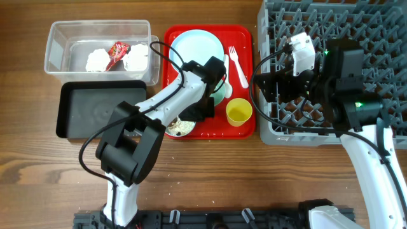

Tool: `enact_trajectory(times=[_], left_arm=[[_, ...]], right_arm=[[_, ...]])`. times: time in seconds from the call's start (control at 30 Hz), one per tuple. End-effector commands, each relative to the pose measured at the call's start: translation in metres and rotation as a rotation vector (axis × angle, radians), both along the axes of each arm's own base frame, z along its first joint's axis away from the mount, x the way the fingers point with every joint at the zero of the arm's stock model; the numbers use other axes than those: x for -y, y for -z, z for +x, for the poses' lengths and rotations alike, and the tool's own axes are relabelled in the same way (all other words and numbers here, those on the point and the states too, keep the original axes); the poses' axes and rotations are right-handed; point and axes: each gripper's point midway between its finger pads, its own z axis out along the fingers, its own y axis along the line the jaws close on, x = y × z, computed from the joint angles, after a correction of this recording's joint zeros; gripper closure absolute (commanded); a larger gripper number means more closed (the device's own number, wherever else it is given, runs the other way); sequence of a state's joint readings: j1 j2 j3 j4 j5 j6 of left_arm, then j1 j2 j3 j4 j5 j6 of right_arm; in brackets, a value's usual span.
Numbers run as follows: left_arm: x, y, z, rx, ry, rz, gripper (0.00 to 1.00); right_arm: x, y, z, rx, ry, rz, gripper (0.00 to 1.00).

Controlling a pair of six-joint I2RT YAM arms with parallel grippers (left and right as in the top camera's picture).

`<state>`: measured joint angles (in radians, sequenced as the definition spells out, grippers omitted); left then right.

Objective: Sort waste into correct bins and load items into the dishwasher rack
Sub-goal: 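Grasp the light-blue rice bowl rim with the left gripper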

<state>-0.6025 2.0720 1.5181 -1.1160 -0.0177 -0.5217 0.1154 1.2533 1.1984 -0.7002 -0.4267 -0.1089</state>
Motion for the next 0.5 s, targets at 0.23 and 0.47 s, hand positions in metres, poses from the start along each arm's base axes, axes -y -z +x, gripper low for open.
enact_trajectory(times=[0.23, 0.47], left_arm=[[-0.010, -0.117, 0.032, 0.114, 0.002, -0.298, 0.96], [-0.085, -0.143, 0.049, 0.126, -0.071, -0.440, 0.96]], right_arm=[[-0.004, -0.004, 0.002, 0.002, -0.011, 0.016, 0.00], [-0.004, -0.006, 0.003, 0.010, -0.011, 0.017, 0.00]])
